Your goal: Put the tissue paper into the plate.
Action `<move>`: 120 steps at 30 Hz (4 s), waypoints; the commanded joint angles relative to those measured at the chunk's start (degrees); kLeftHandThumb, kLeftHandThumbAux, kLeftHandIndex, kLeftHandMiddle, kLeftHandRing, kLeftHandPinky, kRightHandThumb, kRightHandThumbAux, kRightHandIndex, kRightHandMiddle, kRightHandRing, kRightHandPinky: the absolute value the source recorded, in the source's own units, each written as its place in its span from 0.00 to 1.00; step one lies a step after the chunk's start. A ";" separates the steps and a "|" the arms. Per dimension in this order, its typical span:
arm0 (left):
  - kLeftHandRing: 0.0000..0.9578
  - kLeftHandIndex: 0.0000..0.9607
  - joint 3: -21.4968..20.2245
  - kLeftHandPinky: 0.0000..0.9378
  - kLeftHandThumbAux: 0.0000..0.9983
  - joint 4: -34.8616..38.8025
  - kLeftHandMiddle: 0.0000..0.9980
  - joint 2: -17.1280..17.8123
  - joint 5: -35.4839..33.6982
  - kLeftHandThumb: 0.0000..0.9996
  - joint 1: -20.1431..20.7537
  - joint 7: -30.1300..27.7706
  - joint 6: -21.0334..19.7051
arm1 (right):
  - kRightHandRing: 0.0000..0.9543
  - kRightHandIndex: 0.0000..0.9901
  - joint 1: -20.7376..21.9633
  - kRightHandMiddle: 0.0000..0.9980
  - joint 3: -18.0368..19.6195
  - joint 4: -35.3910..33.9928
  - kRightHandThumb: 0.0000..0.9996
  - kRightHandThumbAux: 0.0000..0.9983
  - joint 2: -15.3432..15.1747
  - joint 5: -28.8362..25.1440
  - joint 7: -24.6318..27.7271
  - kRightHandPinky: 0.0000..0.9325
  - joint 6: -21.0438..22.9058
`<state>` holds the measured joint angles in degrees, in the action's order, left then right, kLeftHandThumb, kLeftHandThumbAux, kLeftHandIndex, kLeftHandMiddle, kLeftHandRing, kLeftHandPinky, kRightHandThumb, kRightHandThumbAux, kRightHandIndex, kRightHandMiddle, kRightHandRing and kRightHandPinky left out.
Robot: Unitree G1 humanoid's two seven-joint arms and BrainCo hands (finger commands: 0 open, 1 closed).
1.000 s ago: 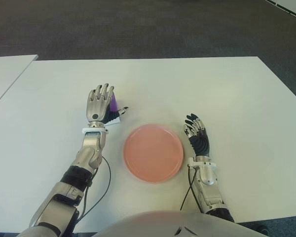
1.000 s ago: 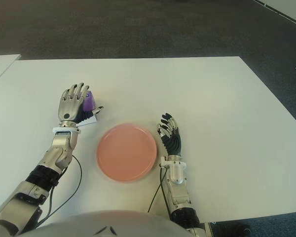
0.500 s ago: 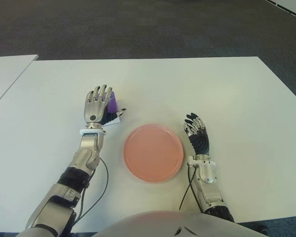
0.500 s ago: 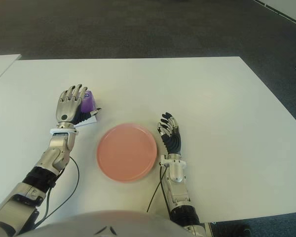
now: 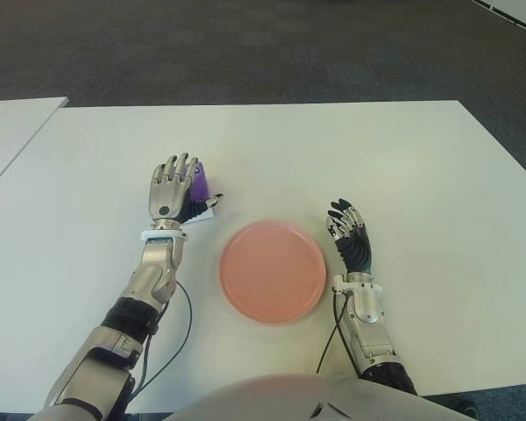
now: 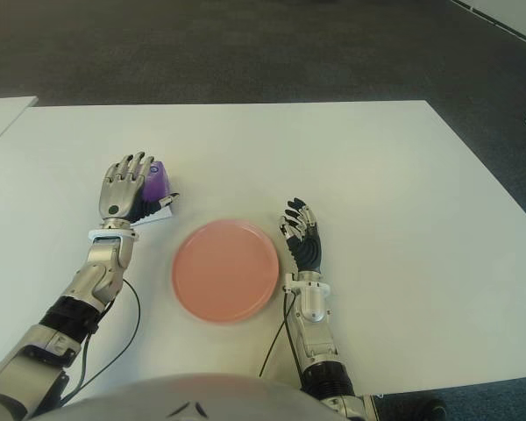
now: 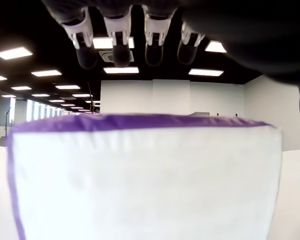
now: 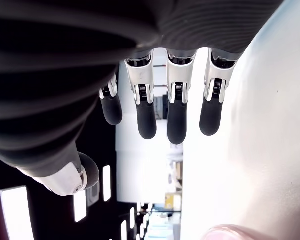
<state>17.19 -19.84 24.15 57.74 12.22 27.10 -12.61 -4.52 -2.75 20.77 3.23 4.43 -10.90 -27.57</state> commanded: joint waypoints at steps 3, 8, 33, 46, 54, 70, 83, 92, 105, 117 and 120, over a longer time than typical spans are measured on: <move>0.00 0.00 0.85 0.00 0.23 -1.94 0.00 0.52 -0.61 0.28 0.04 -0.18 -0.07 | 0.27 0.17 -3.23 0.24 1.00 4.79 0.40 0.63 1.15 -1.32 0.36 0.30 2.68; 0.00 0.00 1.17 0.00 0.23 -3.85 0.00 0.34 -0.66 0.28 0.75 0.36 0.00 | 0.27 0.17 -3.26 0.25 1.25 4.73 0.39 0.63 1.17 -1.64 0.80 0.29 2.67; 0.00 0.00 3.29 0.00 0.23 -10.36 0.00 -0.19 -1.56 0.26 3.25 0.66 0.33 | 0.28 0.17 -3.85 0.26 1.94 3.72 0.39 0.61 1.22 -3.28 1.98 0.31 2.69; 0.00 0.00 4.62 0.00 0.23 -15.61 0.00 -0.71 -2.92 0.27 5.46 4.04 1.76 | 0.27 0.15 -4.25 0.24 2.13 3.71 0.39 0.61 1.25 -3.86 2.73 0.30 1.76; 0.00 0.00 5.62 0.00 0.22 -20.26 0.00 -1.37 -3.46 0.27 7.71 6.96 2.79 | 0.27 0.16 -4.50 0.24 2.26 3.40 0.39 0.61 1.38 -4.26 2.96 0.31 1.89; 0.00 0.00 6.99 0.00 0.25 -23.52 0.00 -1.59 -4.64 0.26 9.60 9.25 3.22 | 0.27 0.16 -5.39 0.24 2.20 2.16 0.39 0.62 1.71 -5.61 3.71 0.30 2.68; 0.00 0.00 7.94 0.00 0.24 -29.60 0.00 -3.54 -5.76 0.22 14.35 9.22 3.03 | 0.27 0.15 -6.01 0.25 1.92 2.02 0.38 0.62 1.89 -5.78 4.08 0.29 1.82; 0.06 0.10 8.95 0.11 0.32 -40.97 0.10 -6.17 -7.91 0.32 19.71 12.74 4.64 | 0.26 0.15 -7.02 0.24 1.87 1.05 0.35 0.61 2.14 -6.31 4.50 0.28 0.91; 0.51 0.37 9.88 0.53 0.36 -49.95 0.50 -8.16 -9.89 0.51 23.09 16.93 7.28 | 0.26 0.14 -7.94 0.24 2.10 -0.29 0.35 0.61 1.76 -7.38 5.31 0.29 0.15; 0.76 0.46 11.18 0.80 0.67 -52.03 0.74 -9.02 -10.77 0.73 23.90 13.48 7.36 | 0.26 0.14 -8.49 0.24 2.18 -1.45 0.36 0.63 1.56 -7.02 4.96 0.30 0.45; 0.78 0.46 10.87 0.82 0.68 -51.51 0.75 -9.86 -11.73 0.74 23.70 12.66 6.85 | 0.27 0.14 -8.54 0.25 2.28 -1.67 0.36 0.63 1.57 -7.23 5.04 0.30 0.24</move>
<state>27.78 -69.72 16.36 48.08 39.32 44.34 -5.45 -9.19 -1.00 16.78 3.14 -2.35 -5.67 -29.49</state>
